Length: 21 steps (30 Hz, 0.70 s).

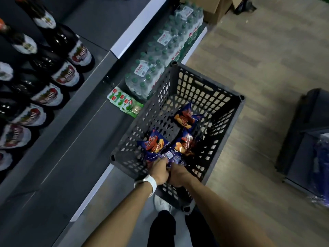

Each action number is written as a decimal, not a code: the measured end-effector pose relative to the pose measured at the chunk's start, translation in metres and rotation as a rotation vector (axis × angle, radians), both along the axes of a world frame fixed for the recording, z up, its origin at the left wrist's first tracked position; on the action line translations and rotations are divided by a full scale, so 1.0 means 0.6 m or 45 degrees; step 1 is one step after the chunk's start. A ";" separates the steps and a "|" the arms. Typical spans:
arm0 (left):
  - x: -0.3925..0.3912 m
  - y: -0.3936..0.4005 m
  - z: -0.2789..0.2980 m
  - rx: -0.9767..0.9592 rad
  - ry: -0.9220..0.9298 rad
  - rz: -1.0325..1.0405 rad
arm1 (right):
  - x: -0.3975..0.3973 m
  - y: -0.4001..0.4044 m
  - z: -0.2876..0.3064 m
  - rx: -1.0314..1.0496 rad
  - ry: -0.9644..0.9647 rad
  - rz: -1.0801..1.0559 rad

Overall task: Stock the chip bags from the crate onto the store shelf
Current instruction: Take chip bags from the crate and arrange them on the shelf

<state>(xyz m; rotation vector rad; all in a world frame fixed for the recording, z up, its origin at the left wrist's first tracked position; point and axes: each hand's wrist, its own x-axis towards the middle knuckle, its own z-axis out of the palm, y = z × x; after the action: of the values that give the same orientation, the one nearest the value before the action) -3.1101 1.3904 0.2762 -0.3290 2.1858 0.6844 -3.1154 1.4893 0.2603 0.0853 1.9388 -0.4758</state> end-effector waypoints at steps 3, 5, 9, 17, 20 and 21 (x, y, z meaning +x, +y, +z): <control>0.003 0.015 -0.040 -0.093 -0.103 0.015 | 0.016 -0.001 -0.041 0.098 -0.021 0.098; 0.007 0.022 -0.063 -0.130 -0.149 -0.021 | 0.020 0.001 -0.062 0.131 0.009 0.134; 0.011 0.024 -0.098 -0.129 -0.106 -0.130 | 0.010 0.009 -0.087 0.130 0.111 0.224; -0.029 -0.005 -0.118 -0.328 0.034 -0.290 | -0.076 0.013 -0.075 -0.005 0.236 0.104; -0.066 -0.022 -0.116 -0.421 0.058 -0.362 | -0.117 0.018 -0.065 -0.031 0.332 0.111; -0.078 -0.030 -0.114 -0.463 0.072 -0.404 | -0.128 0.020 -0.061 -0.027 0.344 0.127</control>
<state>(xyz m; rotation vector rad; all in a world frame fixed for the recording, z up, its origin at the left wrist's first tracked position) -3.1571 1.3724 0.2079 -0.1413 2.3432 0.1217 -3.1923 1.5016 0.2237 -0.0937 2.1895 -0.4601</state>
